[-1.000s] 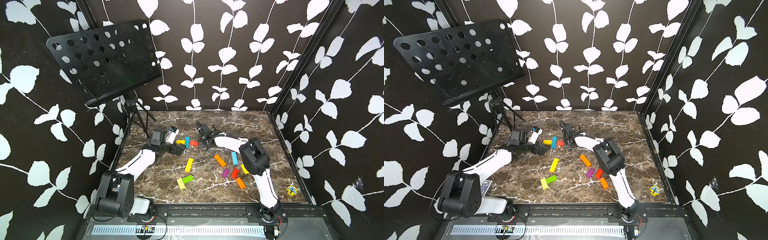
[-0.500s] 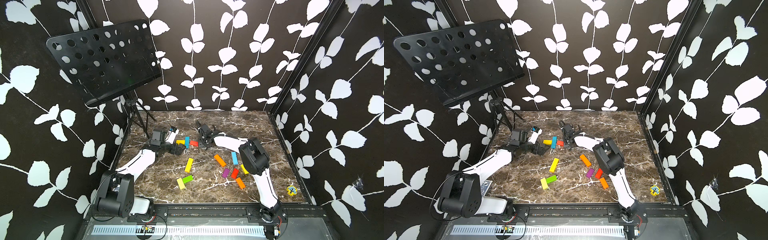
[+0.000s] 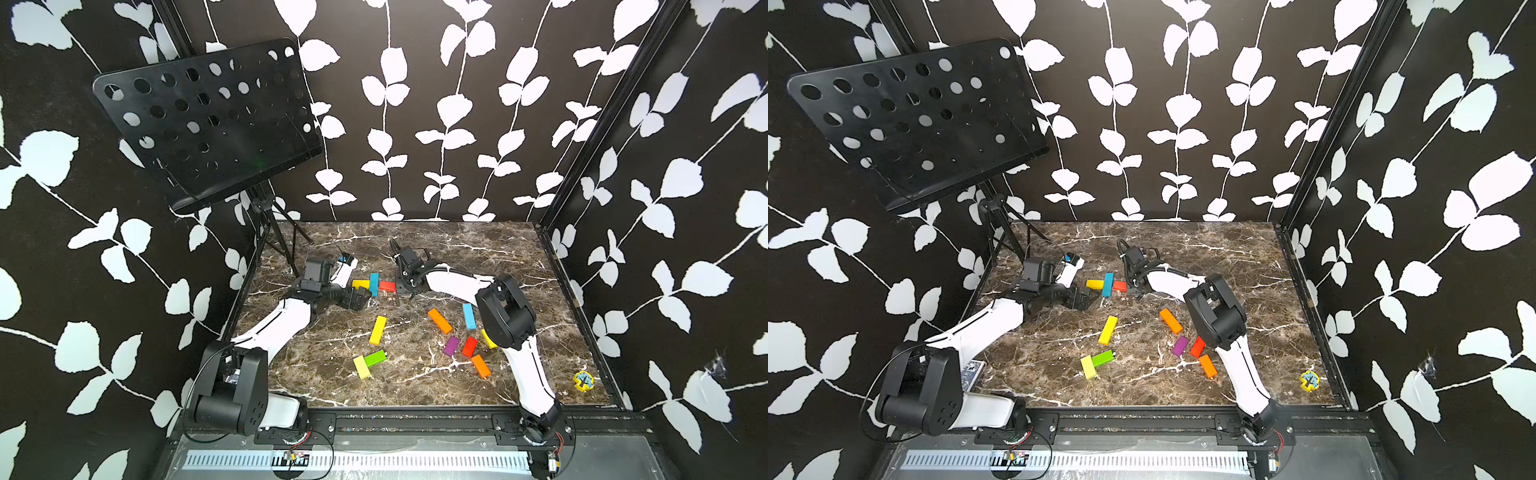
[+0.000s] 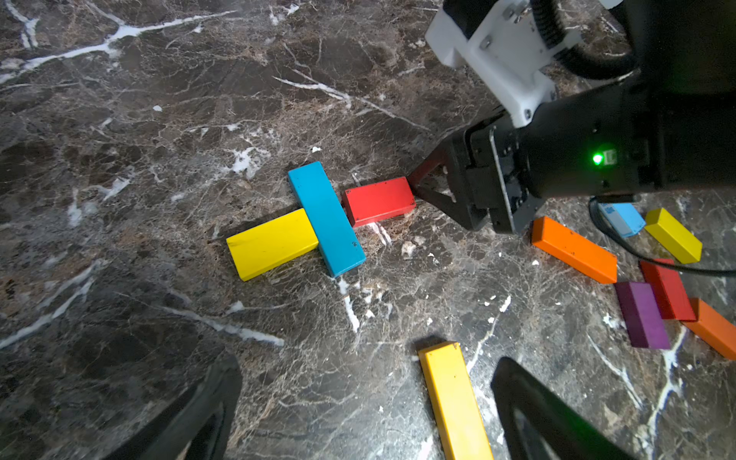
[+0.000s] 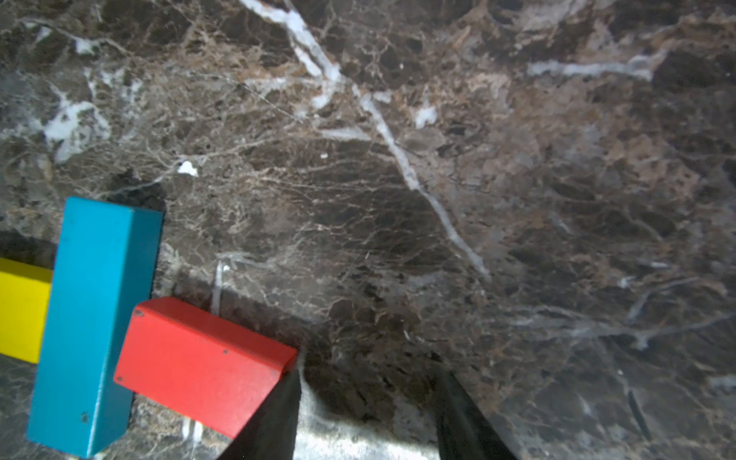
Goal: Assemble the letter t with building blocks
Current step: Assemble the building block at the center of the board.
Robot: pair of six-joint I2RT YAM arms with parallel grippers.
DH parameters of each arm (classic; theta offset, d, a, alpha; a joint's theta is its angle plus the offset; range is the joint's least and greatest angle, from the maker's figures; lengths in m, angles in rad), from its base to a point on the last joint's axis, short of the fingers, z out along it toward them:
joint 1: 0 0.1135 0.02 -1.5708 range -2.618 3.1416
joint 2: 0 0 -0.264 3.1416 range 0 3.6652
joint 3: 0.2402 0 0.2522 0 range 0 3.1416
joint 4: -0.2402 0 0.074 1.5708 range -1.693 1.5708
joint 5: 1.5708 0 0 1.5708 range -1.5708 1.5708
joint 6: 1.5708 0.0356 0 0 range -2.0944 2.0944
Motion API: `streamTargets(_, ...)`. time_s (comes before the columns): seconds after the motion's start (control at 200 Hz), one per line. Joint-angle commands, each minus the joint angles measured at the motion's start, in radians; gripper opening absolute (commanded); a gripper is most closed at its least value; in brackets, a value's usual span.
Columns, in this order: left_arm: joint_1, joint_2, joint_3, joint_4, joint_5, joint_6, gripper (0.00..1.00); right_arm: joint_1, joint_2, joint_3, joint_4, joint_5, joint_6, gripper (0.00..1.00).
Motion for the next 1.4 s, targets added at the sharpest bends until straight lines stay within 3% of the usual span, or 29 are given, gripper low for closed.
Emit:
streamTargets(0.0, -0.004, -0.02, -0.011, -0.019, 0.005, 0.002, 0.99, 0.005, 0.032, 0.023, -0.028, 0.008, 0.005, 0.54)
streamTargets(1.395, -0.004, -0.017, -0.017, -0.025, -0.014, 0.01, 0.99, 0.016, 0.057, 0.042, -0.035, -0.011, 0.02, 0.55)
